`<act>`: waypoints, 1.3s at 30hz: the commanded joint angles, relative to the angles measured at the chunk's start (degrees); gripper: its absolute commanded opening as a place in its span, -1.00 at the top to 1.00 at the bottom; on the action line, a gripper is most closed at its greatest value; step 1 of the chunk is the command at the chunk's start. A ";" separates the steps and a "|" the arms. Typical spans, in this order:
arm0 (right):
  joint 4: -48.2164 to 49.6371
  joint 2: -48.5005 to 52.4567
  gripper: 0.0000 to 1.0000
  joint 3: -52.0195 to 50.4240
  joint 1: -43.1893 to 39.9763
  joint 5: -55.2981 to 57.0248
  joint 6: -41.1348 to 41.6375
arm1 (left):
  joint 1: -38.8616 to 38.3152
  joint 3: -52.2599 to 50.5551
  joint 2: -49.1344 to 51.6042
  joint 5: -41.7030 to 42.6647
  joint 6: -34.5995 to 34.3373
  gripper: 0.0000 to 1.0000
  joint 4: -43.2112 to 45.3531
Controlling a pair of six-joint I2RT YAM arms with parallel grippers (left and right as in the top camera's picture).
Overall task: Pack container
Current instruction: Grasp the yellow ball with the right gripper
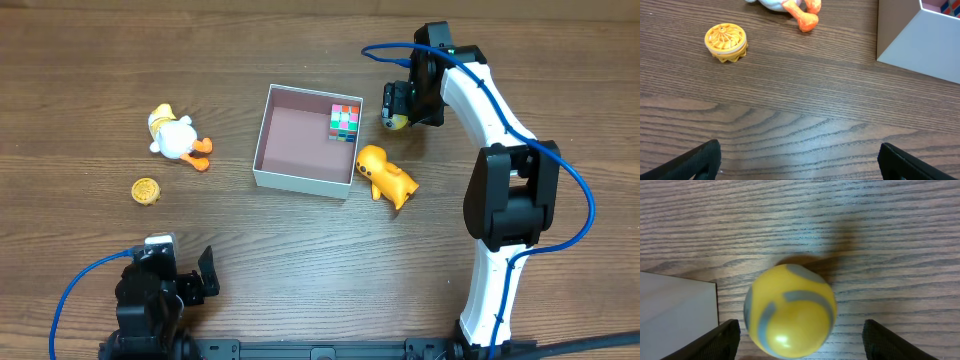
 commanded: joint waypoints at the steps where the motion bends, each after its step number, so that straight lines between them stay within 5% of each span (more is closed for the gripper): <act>1: 0.68 0.72 -0.61 -0.17 0.13 0.02 -1.20 | 0.26 -0.20 -0.42 -0.17 1.25 -1.00 0.26; 24: 0.96 2.43 -0.58 -0.20 0.13 -1.18 -1.40 | 0.26 -0.20 -0.42 -0.17 1.25 -1.00 0.26; 27: 0.61 2.43 -0.24 -0.20 0.13 -1.18 -1.40 | 0.26 -0.20 -0.42 -0.17 1.25 -1.00 0.26; 31: 0.46 2.43 -0.04 -0.20 0.13 -1.18 -1.40 | 0.26 -0.20 -0.42 -0.17 1.25 -1.00 0.26; 39: -1.07 2.36 -0.05 1.29 0.13 -0.96 -1.42 | 0.26 -0.20 -0.42 -0.17 1.25 -1.00 0.26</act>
